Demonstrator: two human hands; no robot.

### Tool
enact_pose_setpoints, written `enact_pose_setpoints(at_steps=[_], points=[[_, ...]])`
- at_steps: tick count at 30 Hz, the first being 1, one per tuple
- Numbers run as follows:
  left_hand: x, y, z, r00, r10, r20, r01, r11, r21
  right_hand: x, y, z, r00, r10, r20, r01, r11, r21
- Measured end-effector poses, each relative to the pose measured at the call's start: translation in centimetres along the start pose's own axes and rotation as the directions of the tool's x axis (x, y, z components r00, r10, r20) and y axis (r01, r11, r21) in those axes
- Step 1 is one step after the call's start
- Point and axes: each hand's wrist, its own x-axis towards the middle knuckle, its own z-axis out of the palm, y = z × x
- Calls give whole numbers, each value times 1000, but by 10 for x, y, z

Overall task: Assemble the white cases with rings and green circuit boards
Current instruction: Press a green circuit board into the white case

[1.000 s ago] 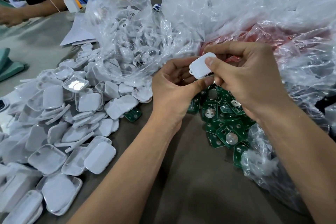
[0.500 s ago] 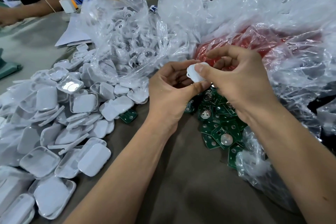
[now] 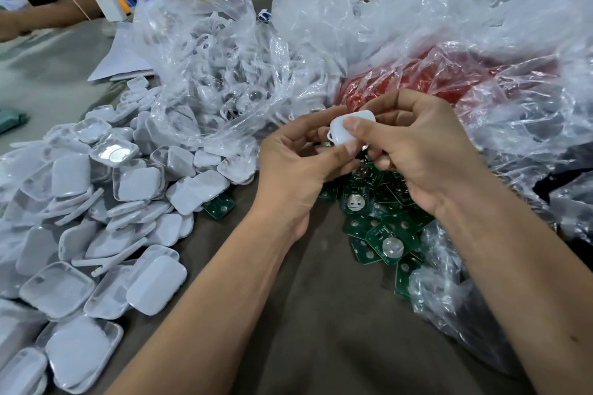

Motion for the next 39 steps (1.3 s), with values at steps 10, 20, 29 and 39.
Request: enact_pose_setpoints(at_steps=[10,20,29,39], points=[[4,1,0,978,-129,-167,129,992,-12,-1,8,3,997,-81,19,83,989,-124],[4,-1,0,982,-76,-175,89,994,64,1,6,4,1000,-2,23,3,999,-36],[3,2,-3,990,-68,-121,68,998,3,1,8,4,999,-48,6,48,999,-8],[7,4,-10,999,-25,-41,25,1000,1,0,8,7,996,-72,43,68,993,95]])
